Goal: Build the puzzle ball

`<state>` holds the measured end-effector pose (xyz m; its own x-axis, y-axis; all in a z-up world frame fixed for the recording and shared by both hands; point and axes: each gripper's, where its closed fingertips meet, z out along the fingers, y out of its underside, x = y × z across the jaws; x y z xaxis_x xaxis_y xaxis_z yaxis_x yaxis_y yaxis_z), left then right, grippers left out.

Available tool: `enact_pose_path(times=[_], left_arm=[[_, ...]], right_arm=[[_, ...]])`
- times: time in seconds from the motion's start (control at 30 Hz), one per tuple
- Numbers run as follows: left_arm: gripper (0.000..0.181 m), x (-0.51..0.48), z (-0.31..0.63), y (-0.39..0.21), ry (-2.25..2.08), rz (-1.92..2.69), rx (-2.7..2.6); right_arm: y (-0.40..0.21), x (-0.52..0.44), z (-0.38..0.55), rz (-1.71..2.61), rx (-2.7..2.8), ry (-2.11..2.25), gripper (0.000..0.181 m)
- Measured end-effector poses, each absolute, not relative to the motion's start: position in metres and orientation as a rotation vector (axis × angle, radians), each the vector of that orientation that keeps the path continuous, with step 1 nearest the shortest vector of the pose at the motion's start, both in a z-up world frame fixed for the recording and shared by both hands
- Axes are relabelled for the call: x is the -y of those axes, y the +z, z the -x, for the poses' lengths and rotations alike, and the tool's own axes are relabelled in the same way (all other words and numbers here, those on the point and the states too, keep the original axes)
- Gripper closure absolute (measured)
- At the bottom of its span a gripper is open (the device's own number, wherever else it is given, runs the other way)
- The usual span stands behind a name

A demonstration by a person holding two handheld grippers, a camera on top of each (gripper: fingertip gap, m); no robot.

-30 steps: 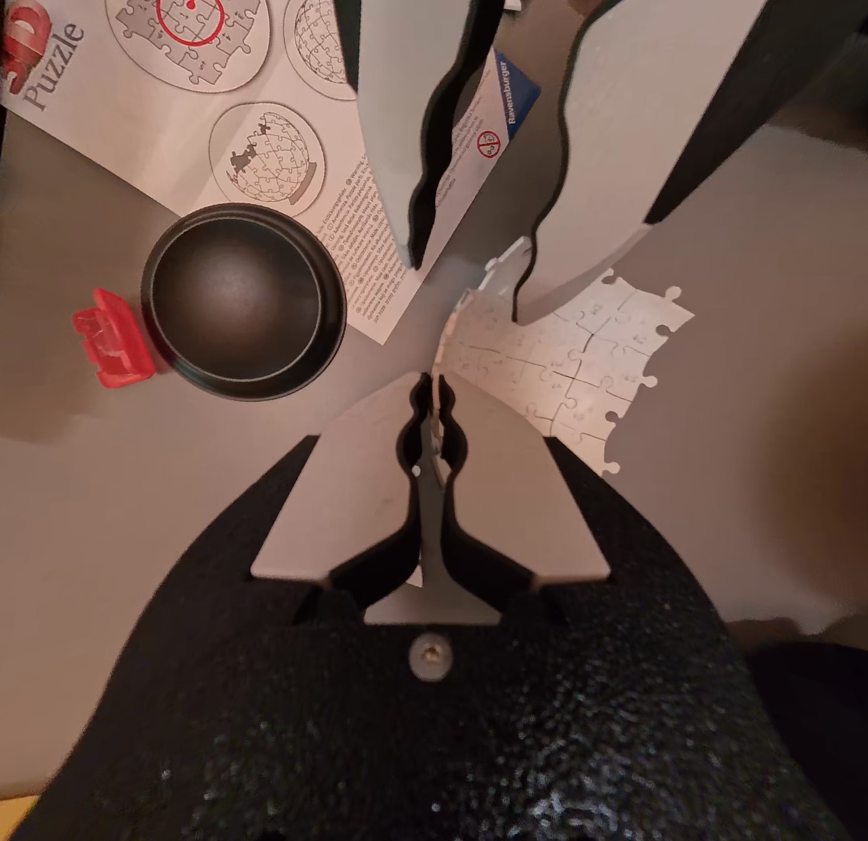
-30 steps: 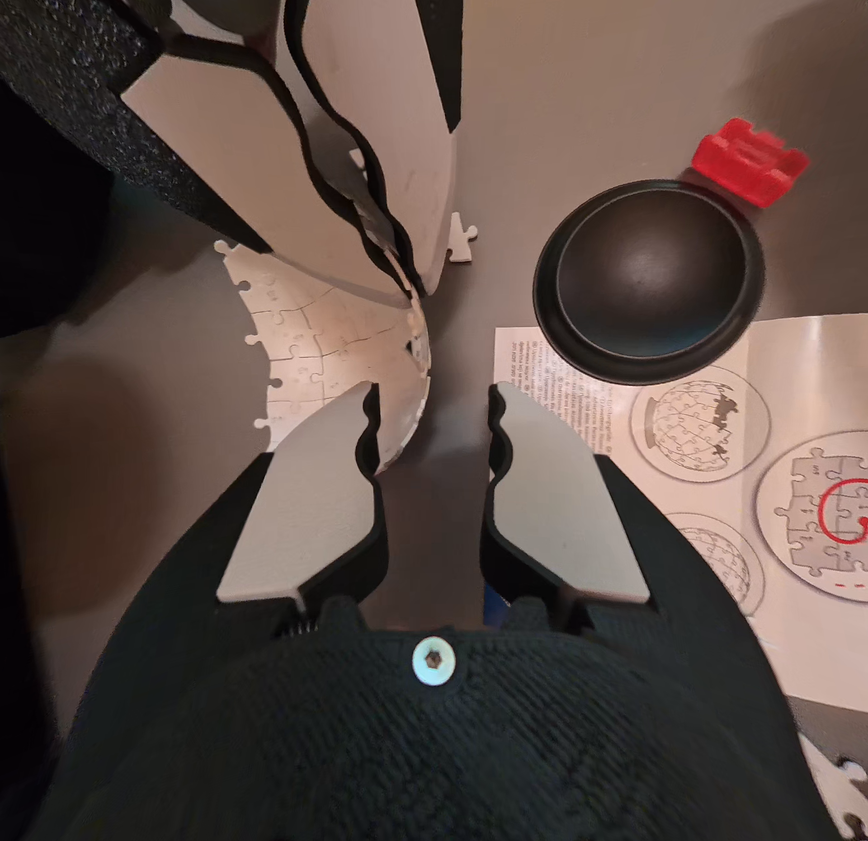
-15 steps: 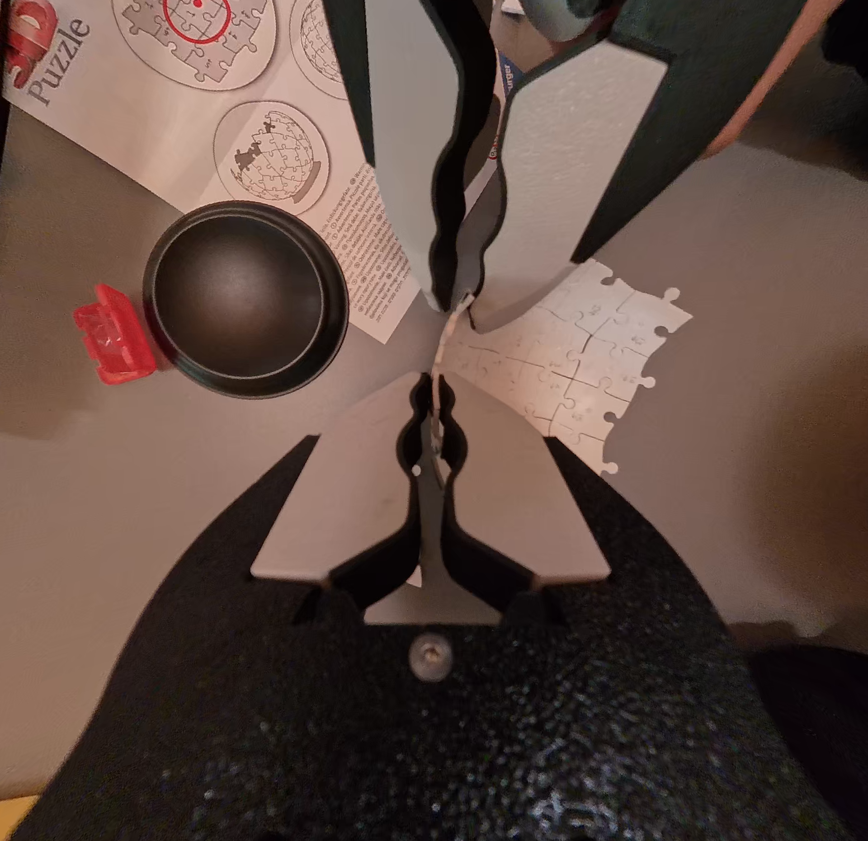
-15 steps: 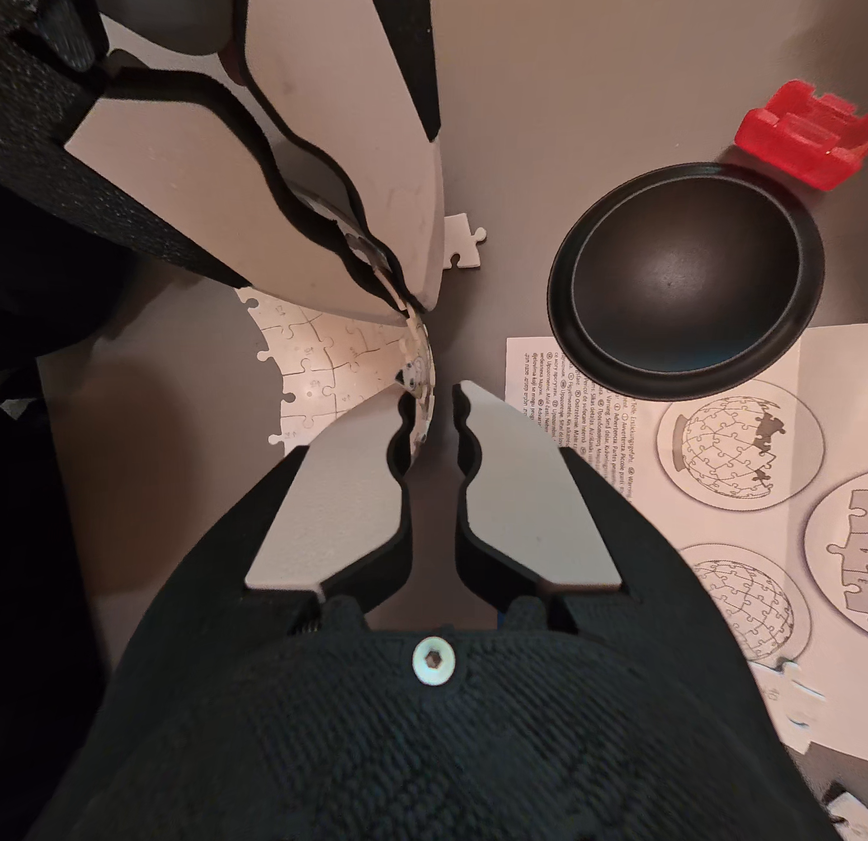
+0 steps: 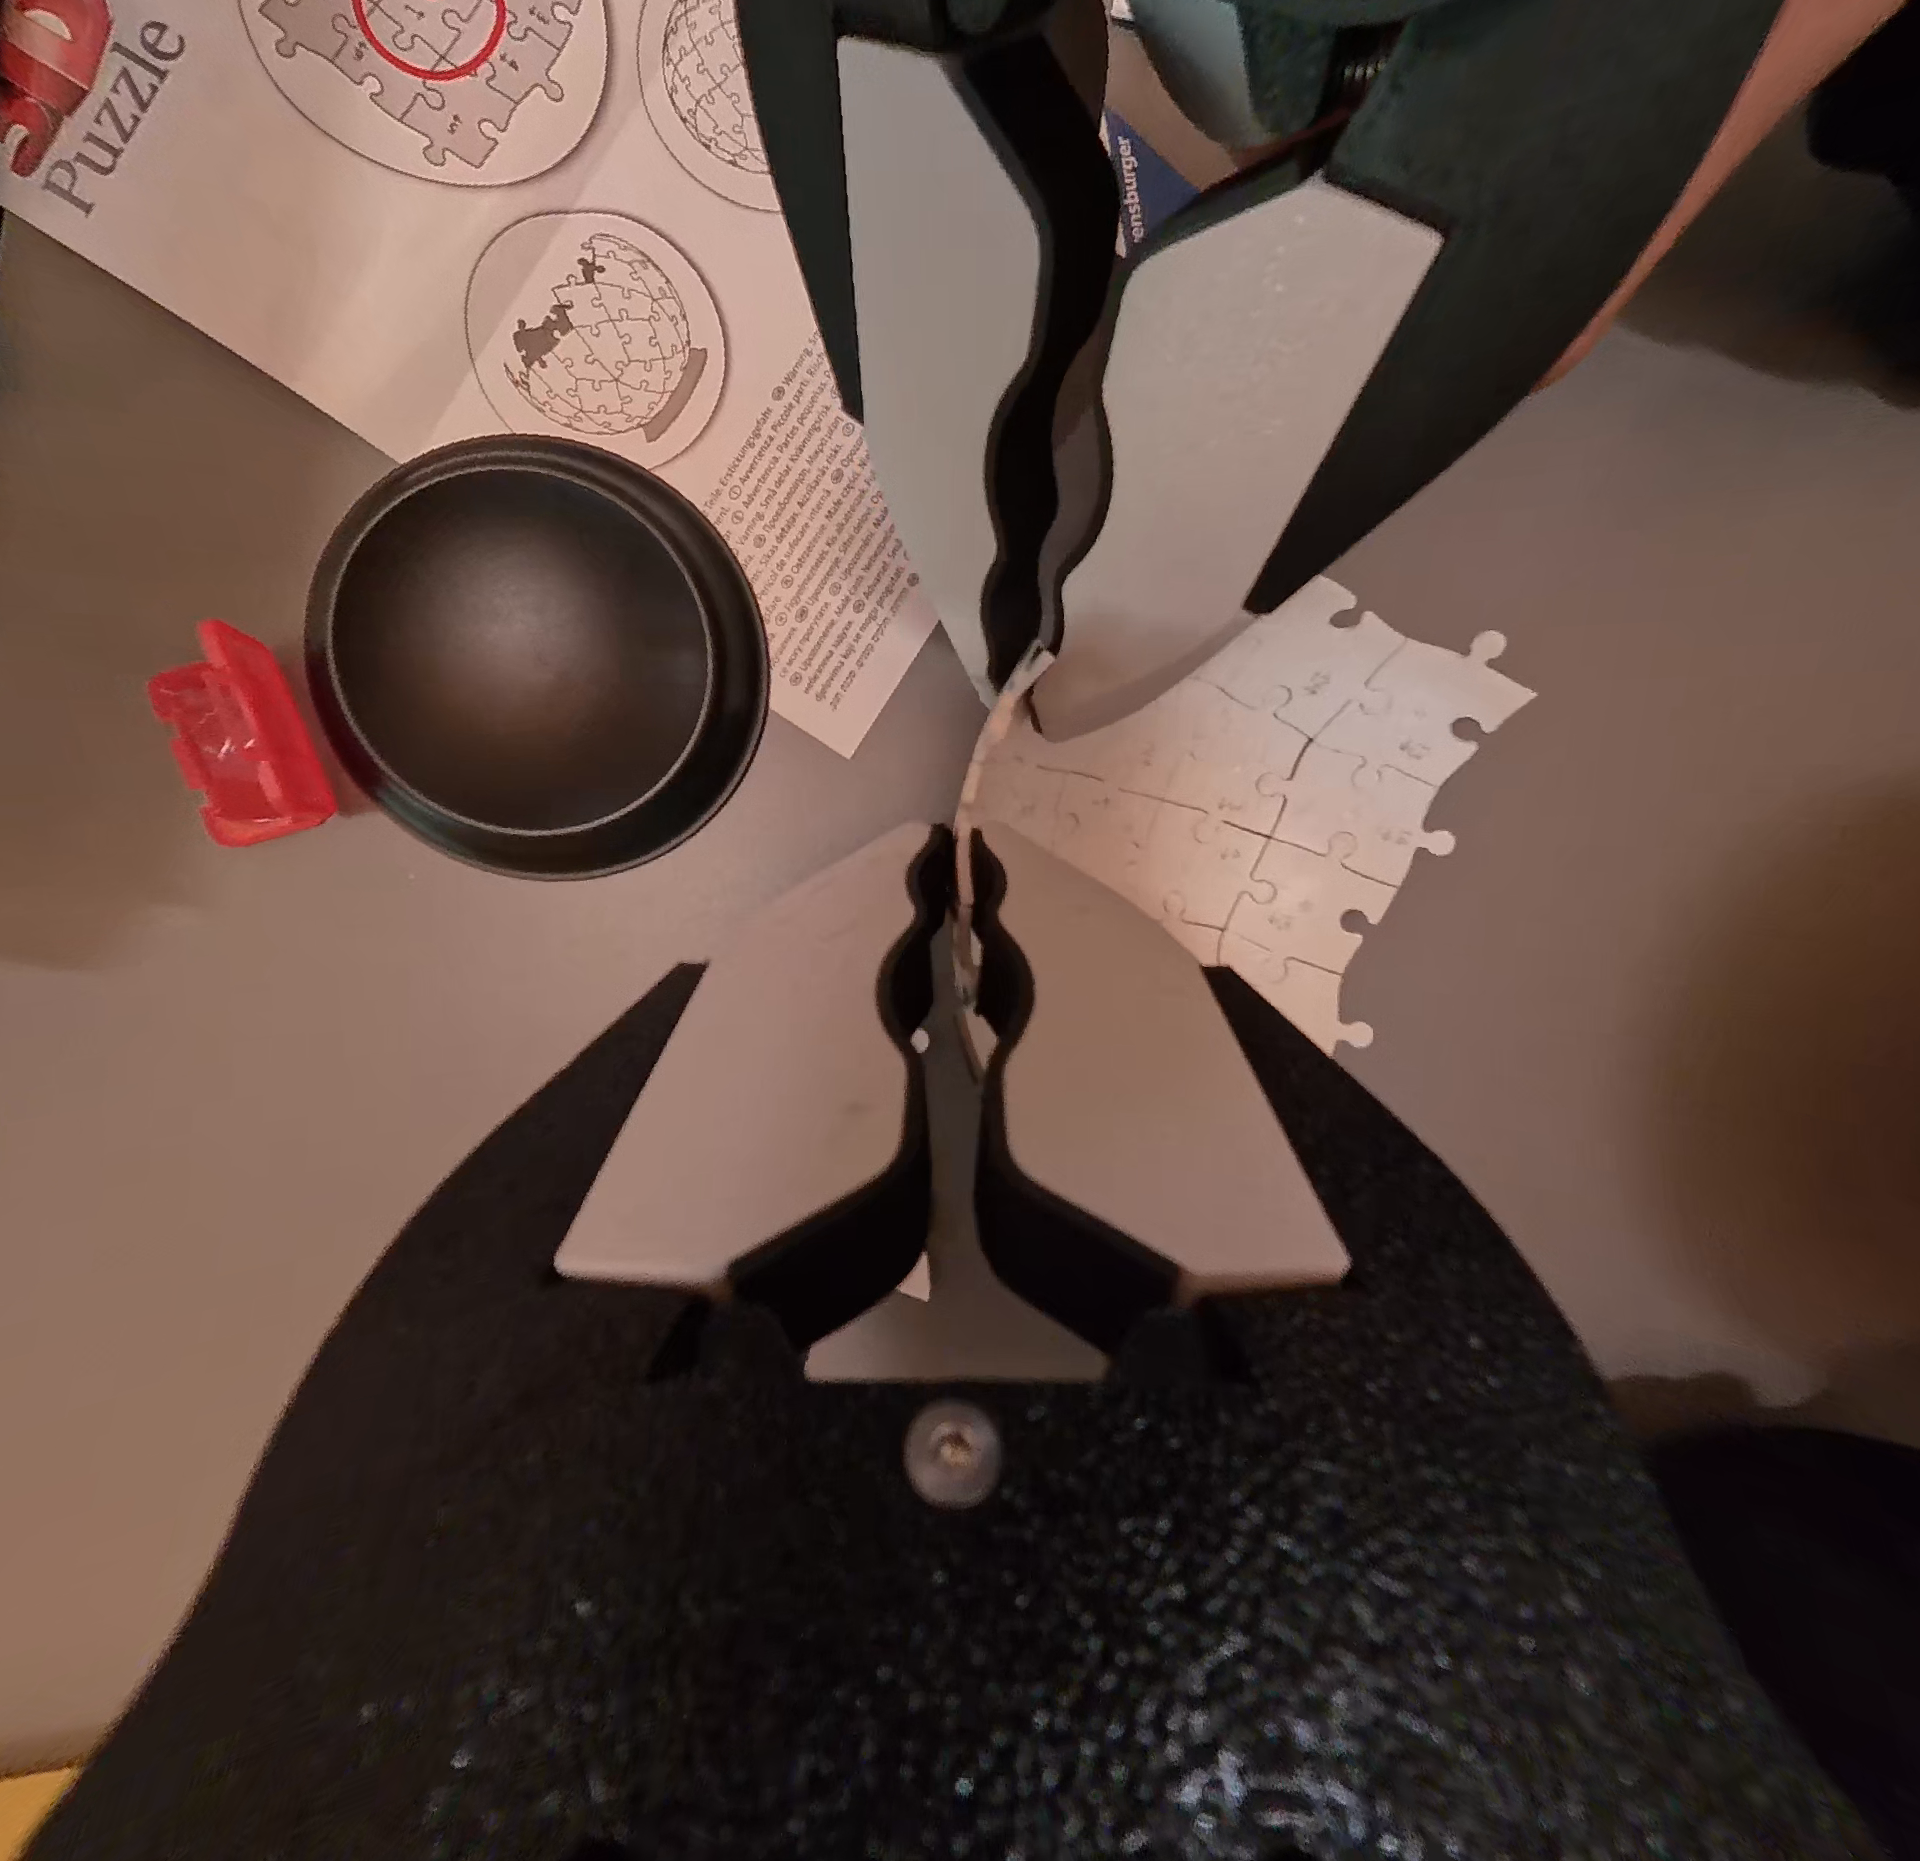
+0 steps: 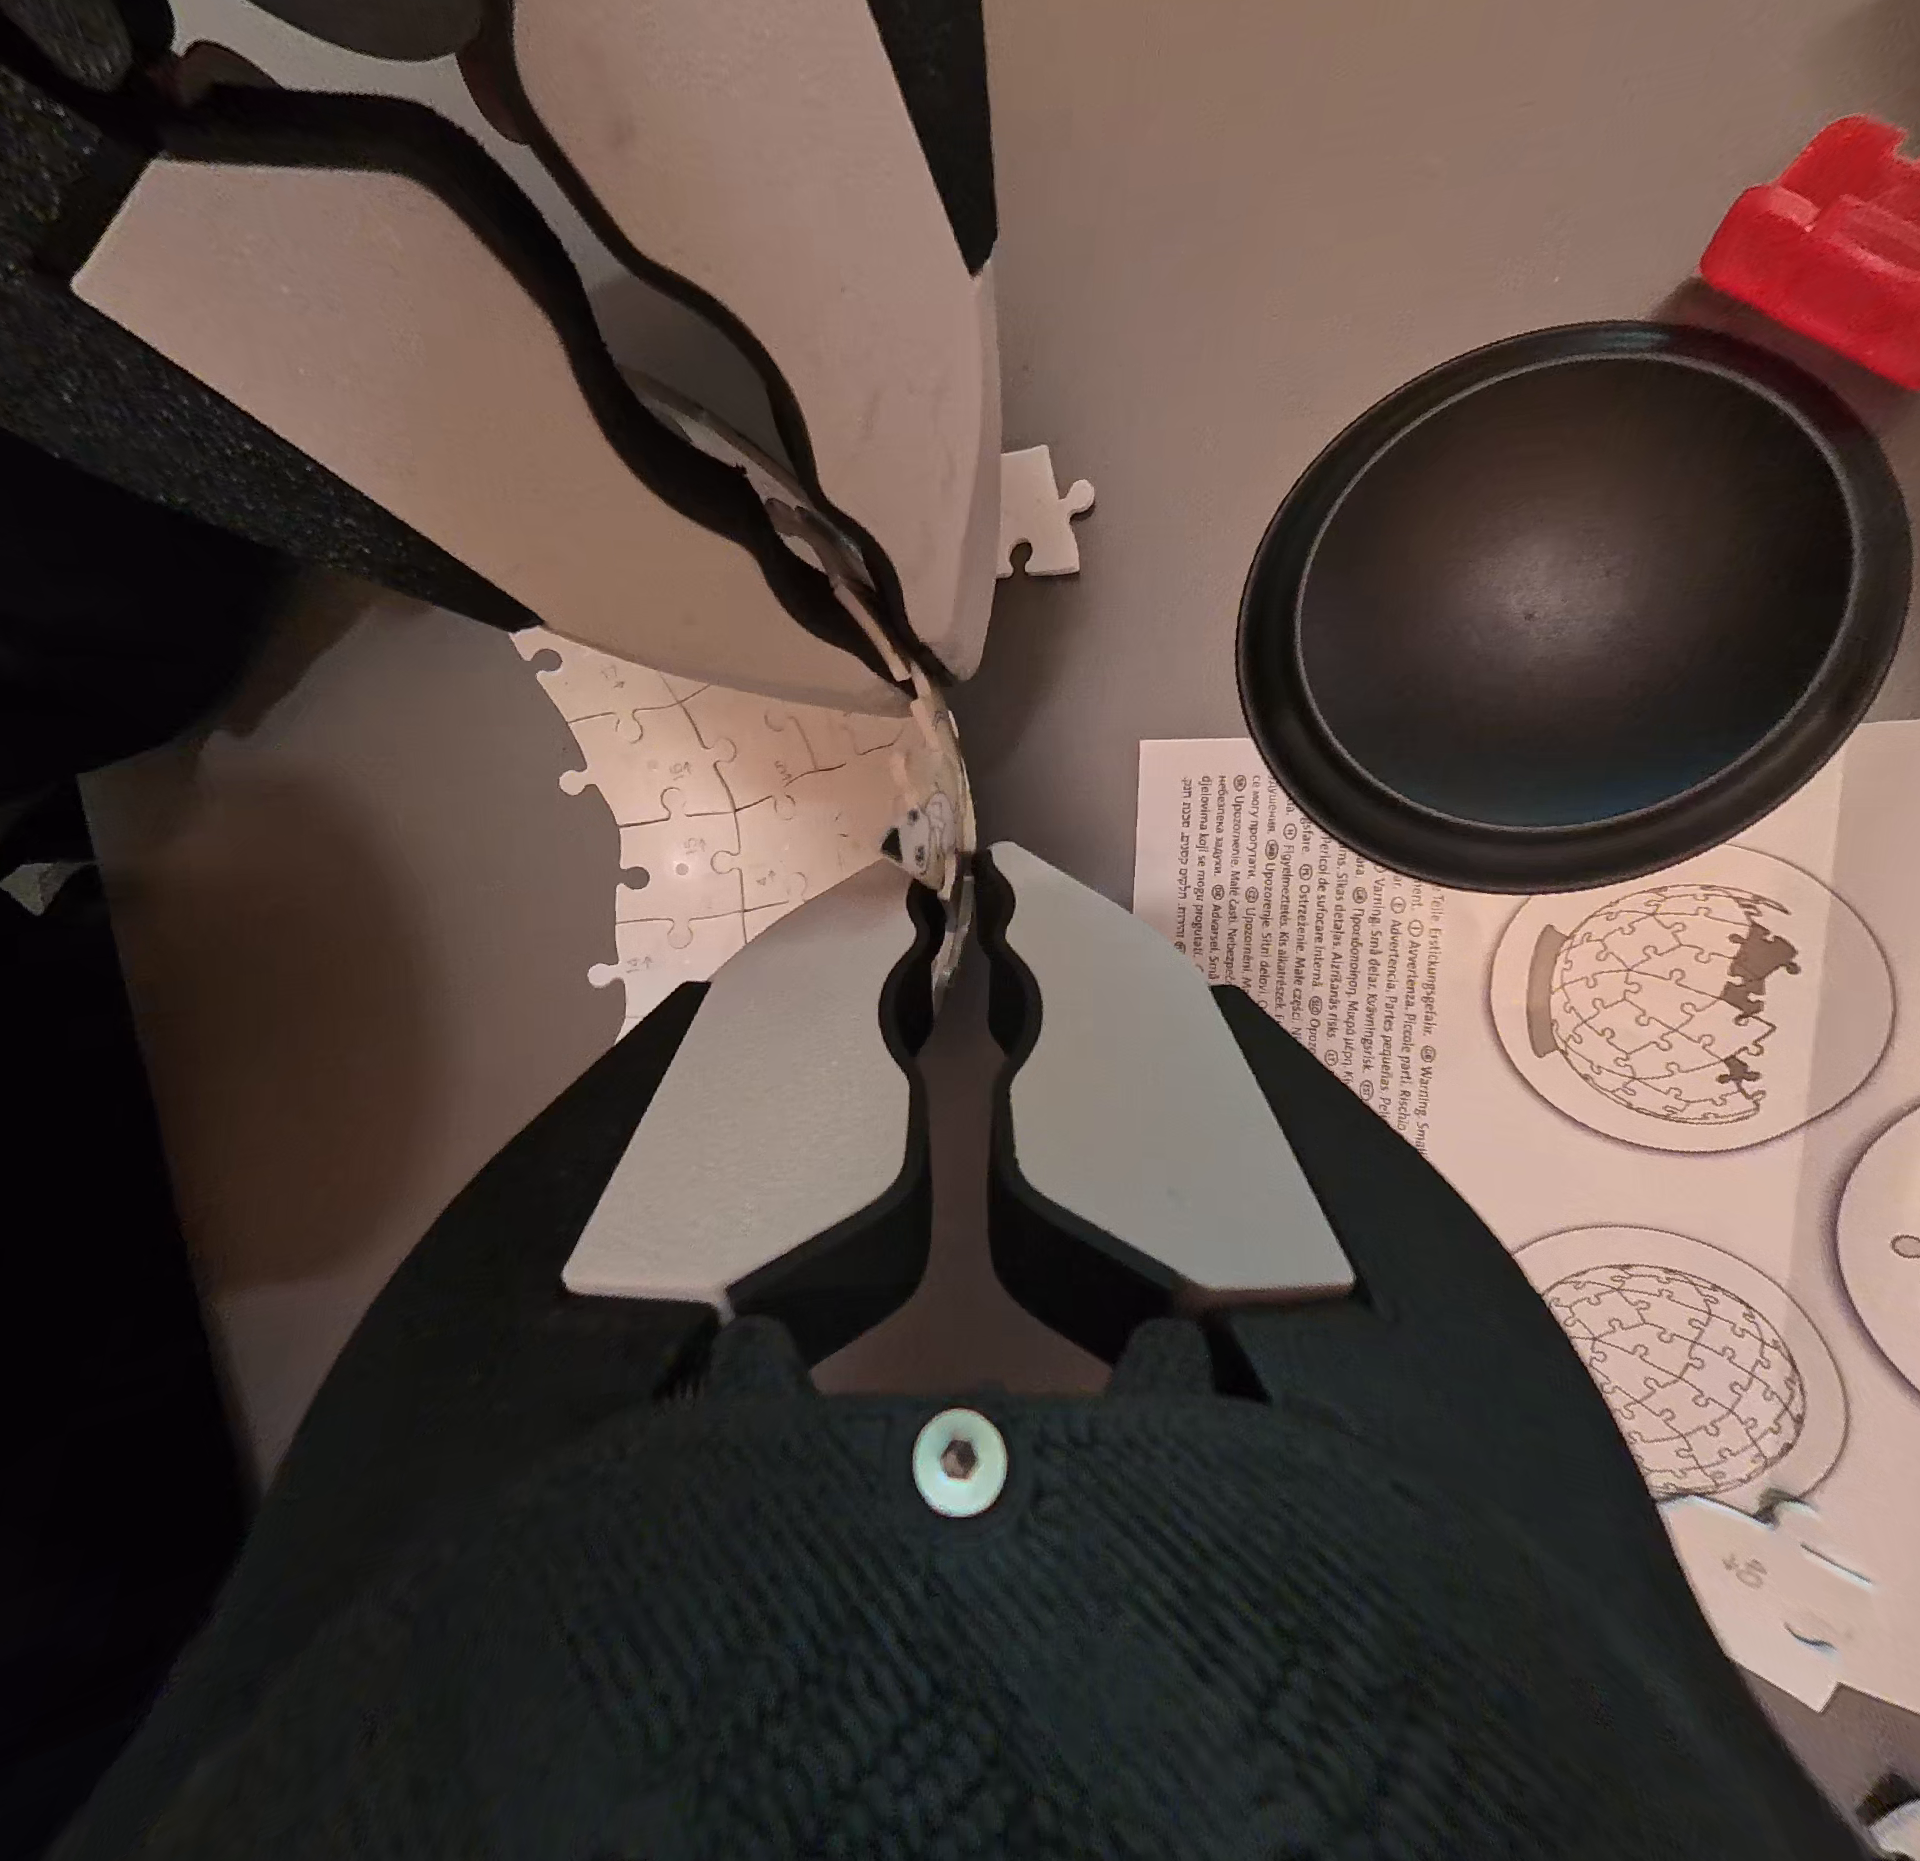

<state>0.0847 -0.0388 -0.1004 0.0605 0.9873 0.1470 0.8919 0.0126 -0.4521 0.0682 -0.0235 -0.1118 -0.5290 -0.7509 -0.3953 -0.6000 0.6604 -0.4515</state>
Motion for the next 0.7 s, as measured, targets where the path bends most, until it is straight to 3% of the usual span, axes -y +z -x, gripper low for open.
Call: enact_pose_path(times=[0.7], left_arm=[[0.179, 0.0415, -0.0875, -0.0988, 0.317, 1.918, 1.873]], right_arm=[[-0.1108, 0.0275, -0.0716, 1.065, -2.263, -0.394, 0.179]])
